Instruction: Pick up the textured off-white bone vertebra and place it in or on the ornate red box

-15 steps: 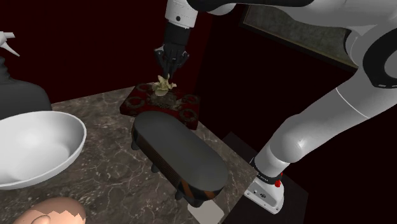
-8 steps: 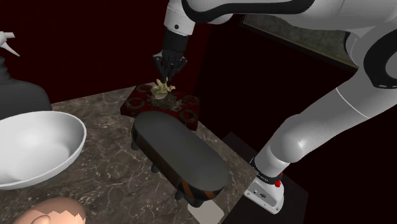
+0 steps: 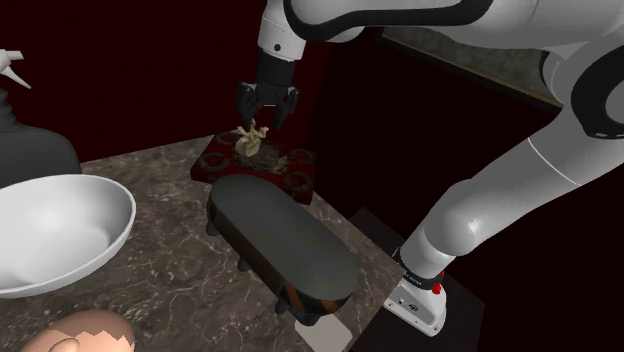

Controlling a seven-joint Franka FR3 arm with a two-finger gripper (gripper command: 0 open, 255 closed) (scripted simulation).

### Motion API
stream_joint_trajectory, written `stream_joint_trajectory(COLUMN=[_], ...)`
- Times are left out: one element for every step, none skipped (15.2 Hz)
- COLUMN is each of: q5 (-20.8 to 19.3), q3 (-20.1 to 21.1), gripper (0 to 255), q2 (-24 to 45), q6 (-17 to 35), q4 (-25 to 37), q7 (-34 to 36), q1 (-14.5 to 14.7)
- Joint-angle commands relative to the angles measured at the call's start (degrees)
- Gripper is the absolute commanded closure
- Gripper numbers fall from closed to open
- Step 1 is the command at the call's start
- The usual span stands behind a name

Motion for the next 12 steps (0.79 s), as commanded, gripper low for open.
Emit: stream_joint_trajectory(q5=[0.0, 0.0, -0.1, -0.2, -0.2, -0.4, -0.4, -0.4, -0.4, -0.4, -0.4, -0.4], q3=[0.0, 0.0, 0.0, -0.3, -0.6, -0.8, -1.0, -1.0, -1.0, -1.0, -1.0, -1.0], gripper=[0, 0, 0, 0, 0, 0, 0, 0, 0, 0, 0, 0], q2=[0.1, 0.1, 0.3, 0.0, -0.2, -0.3, -0.3, -0.3, -0.3, -0.3, -0.3, -0.3], q6=[0.0, 0.0, -0.1, -2.1, -4.0, -5.9, -7.4, -7.4, -7.4, -7.4, -7.4, -7.4], q4=[-0.1, -0.1, 0.1, 1.8, 3.5, 5.3, 6.8, 6.8, 6.8, 6.8, 6.8, 6.8], q7=[0.0, 0.0, 0.0, 0.0, 0.0, 0.0, 0.1, 0.1, 0.1, 0.1, 0.1, 0.1], q1=[0.0, 0.0, -0.1, -0.2, -0.3, -0.4, -0.5, -0.5, -0.5, -0.5, -0.5, -0.5])
